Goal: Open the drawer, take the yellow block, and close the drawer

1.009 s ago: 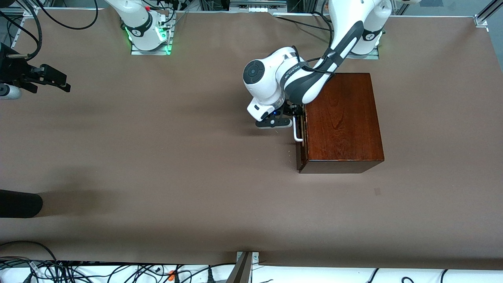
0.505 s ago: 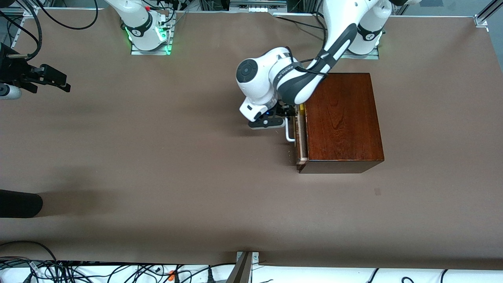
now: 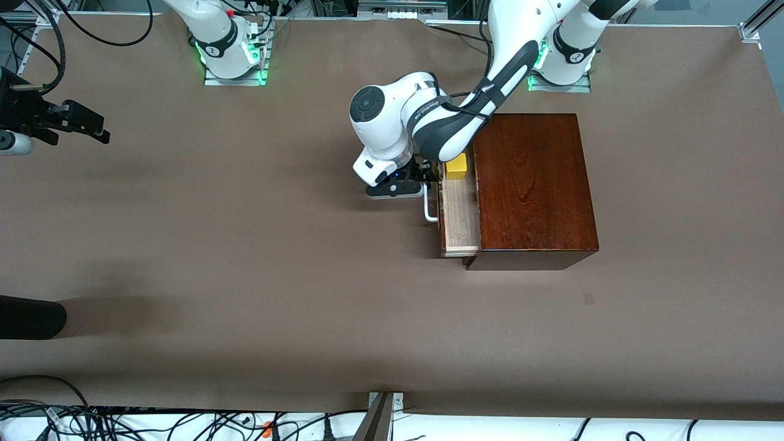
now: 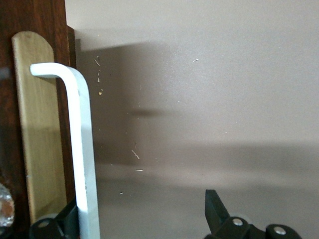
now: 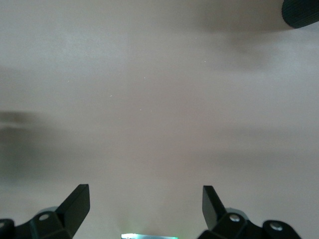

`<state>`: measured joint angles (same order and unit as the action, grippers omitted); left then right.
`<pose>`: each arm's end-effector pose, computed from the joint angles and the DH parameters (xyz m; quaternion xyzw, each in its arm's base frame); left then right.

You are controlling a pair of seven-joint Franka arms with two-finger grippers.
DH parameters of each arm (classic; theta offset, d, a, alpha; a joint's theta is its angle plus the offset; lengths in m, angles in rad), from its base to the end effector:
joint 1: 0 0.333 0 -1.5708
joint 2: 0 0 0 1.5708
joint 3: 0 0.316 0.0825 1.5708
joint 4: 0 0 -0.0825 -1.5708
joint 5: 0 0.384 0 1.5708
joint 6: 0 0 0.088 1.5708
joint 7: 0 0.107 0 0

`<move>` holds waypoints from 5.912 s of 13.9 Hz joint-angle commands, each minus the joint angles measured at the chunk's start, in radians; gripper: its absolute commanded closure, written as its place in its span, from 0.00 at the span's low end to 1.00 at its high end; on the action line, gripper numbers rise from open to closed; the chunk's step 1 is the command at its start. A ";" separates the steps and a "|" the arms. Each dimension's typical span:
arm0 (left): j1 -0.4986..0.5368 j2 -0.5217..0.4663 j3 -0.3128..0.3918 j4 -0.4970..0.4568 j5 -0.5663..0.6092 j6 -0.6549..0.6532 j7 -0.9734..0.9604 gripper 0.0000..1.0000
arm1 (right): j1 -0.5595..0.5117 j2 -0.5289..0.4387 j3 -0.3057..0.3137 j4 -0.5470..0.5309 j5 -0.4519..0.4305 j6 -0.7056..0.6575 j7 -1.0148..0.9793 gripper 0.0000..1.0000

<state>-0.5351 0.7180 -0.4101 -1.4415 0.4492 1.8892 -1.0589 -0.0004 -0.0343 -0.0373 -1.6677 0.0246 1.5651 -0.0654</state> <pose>0.4732 -0.5138 0.2747 -0.9926 0.0044 -0.0028 0.1213 0.5402 -0.0181 0.5972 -0.9992 -0.0135 0.0334 0.0147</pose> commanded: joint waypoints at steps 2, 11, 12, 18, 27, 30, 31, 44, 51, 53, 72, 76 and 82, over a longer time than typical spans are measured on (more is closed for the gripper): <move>-0.034 0.064 -0.007 0.116 -0.001 0.013 -0.007 0.00 | -0.003 0.001 -0.001 0.014 -0.003 -0.016 -0.010 0.00; -0.069 0.104 -0.006 0.184 -0.004 0.011 0.008 0.00 | -0.003 0.002 -0.015 0.016 -0.003 -0.025 -0.010 0.00; -0.068 0.104 -0.006 0.187 -0.004 0.011 0.008 0.00 | -0.003 0.004 -0.015 0.016 -0.003 -0.033 -0.010 0.00; -0.080 0.106 -0.006 0.202 -0.004 0.011 0.007 0.00 | -0.001 0.010 -0.013 0.014 -0.002 -0.083 -0.005 0.00; -0.094 0.100 -0.007 0.239 -0.007 0.018 0.002 0.00 | -0.004 0.063 -0.013 0.014 -0.003 -0.082 -0.014 0.00; -0.034 -0.003 -0.018 0.221 -0.072 -0.033 0.020 0.00 | -0.003 0.074 -0.013 0.016 -0.005 -0.080 -0.008 0.00; -0.005 -0.041 -0.032 0.219 -0.111 -0.071 0.060 0.00 | -0.001 0.073 -0.013 0.014 -0.005 -0.083 0.001 0.00; 0.677 -0.566 -0.036 -0.062 -0.490 -0.314 0.750 0.00 | 0.164 0.103 -0.003 0.016 0.004 -0.070 0.479 0.00; 0.563 -0.646 0.305 -0.066 -0.517 -0.383 1.060 0.00 | 0.373 0.307 -0.003 0.184 0.181 -0.017 1.072 0.00; 0.521 -0.684 0.378 -0.111 -0.517 -0.375 1.112 0.00 | 0.436 0.350 -0.003 0.197 0.251 0.080 1.252 0.00; 0.535 -0.687 0.356 -0.106 -0.478 -0.369 1.120 0.00 | 0.954 0.626 -0.010 0.247 0.094 0.645 2.339 0.00; 0.535 -0.684 0.356 -0.106 -0.478 -0.369 1.120 0.00 | 0.967 0.684 -0.012 0.299 0.069 0.645 2.377 0.00; 0.534 -0.683 0.356 -0.106 -0.478 -0.368 1.120 0.00 | 0.982 0.708 -0.016 0.298 0.052 0.642 2.415 0.00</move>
<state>0.0009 0.0492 -0.0528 -1.5307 -0.0423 1.5123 0.0437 0.9694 0.6625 -0.0367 -1.4038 0.0966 2.2210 2.3168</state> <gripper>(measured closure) 0.000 0.000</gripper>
